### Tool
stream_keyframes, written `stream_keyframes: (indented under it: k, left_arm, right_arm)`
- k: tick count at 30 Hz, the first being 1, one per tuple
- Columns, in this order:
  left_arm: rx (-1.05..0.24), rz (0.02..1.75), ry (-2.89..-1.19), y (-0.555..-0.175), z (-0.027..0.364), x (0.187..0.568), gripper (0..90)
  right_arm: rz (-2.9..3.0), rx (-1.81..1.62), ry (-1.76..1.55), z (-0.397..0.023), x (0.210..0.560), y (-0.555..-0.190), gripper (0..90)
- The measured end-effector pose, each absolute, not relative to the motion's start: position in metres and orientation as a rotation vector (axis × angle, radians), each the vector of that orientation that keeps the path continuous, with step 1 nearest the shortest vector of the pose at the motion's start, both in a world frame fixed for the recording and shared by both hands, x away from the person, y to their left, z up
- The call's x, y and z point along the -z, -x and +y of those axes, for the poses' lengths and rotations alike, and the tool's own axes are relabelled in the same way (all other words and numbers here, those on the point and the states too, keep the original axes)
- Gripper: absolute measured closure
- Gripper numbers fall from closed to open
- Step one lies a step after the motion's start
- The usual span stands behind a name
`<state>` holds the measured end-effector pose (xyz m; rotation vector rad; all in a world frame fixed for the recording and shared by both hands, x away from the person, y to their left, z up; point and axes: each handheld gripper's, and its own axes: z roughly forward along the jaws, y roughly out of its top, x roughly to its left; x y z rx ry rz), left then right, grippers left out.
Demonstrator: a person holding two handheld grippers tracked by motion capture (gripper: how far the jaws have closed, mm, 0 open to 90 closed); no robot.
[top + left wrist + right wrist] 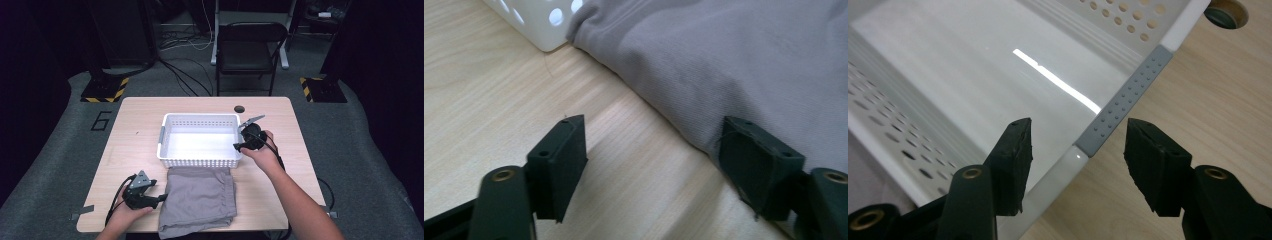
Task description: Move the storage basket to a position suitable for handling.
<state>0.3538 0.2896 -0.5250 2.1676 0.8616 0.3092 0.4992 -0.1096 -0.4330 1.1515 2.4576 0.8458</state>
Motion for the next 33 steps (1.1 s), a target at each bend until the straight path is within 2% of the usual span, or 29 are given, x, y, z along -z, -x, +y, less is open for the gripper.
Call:
stream_keyframes:
  k: [3,13,26,33]
  left_arm:
    - [-0.302,0.879,-2.155,-0.353,0.289,0.525,32.1]
    - [-0.341,0.86,-2.13,-0.35,0.289,0.529,31.6]
    - [-0.309,0.906,-2.137,-0.351,0.288,0.525,32.0]
    - [-0.302,0.948,-2.141,-0.349,0.285,0.519,30.5]
  right_arm:
    - [2.433,-0.883,-1.138,-0.113,0.423,-0.489,43.7]
    - [2.414,-0.958,-1.065,-0.127,0.408,-0.45,45.5]
    - [2.445,-1.037,-0.995,-0.128,0.418,-0.411,43.9]
    - [2.46,-1.037,-0.986,-0.12,0.436,-0.398,42.1]
